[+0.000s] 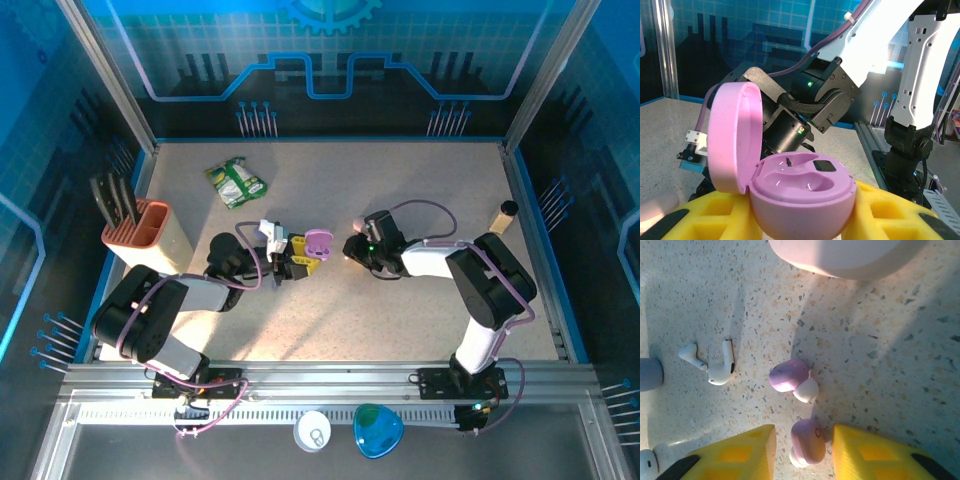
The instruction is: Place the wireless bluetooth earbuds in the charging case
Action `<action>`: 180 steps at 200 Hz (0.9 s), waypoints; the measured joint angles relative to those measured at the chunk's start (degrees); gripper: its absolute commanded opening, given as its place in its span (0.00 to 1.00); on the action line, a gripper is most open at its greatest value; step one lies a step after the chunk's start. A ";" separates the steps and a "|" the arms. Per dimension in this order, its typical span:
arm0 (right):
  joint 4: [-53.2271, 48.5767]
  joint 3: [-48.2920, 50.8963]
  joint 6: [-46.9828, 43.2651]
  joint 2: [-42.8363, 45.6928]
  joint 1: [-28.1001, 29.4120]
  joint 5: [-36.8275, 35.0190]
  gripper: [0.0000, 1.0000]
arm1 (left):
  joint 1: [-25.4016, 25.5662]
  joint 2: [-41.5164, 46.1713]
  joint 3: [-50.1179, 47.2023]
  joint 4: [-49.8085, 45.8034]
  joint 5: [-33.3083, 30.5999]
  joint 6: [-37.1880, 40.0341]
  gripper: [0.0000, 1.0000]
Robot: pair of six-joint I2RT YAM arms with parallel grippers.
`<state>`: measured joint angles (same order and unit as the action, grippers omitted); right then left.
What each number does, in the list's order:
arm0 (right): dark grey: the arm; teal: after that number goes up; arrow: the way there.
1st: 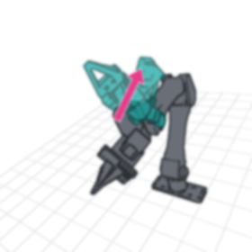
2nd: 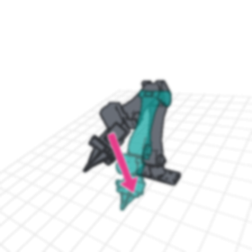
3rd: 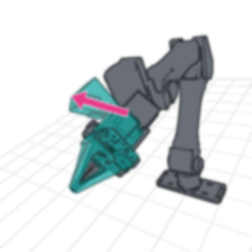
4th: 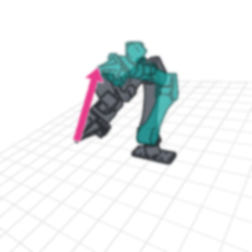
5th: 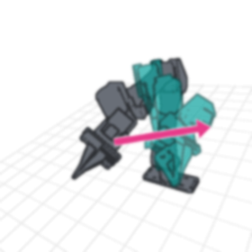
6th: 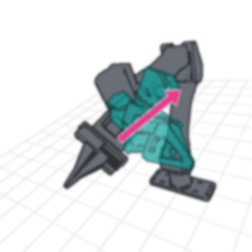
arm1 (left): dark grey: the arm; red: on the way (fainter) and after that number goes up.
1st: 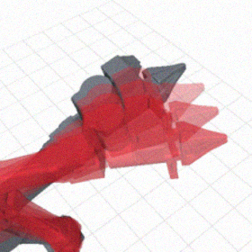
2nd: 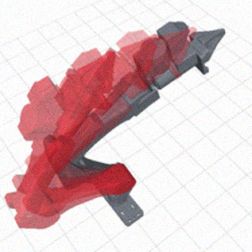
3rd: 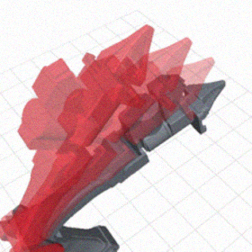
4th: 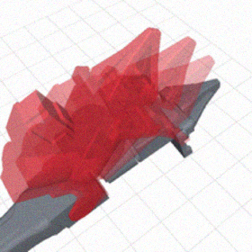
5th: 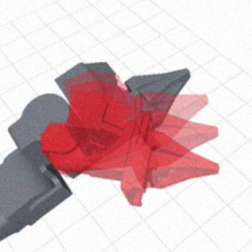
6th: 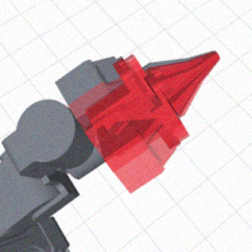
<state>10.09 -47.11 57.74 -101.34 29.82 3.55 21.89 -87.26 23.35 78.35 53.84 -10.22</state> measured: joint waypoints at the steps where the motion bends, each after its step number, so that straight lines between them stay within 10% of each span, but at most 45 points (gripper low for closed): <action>1: -0.09 -0.07 0.04 -0.04 0.00 0.02 0.33 | 0.00 0.00 0.00 0.02 0.00 0.02 0.37; 180: -21.27 -4.39 -15.76 9.14 0.90 -10.34 0.20 | -0.04 0.00 -0.26 -1.09 -0.02 0.83 0.36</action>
<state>-11.18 -51.51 41.98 -92.20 30.72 -6.79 21.85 -87.26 23.09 77.25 53.82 -9.39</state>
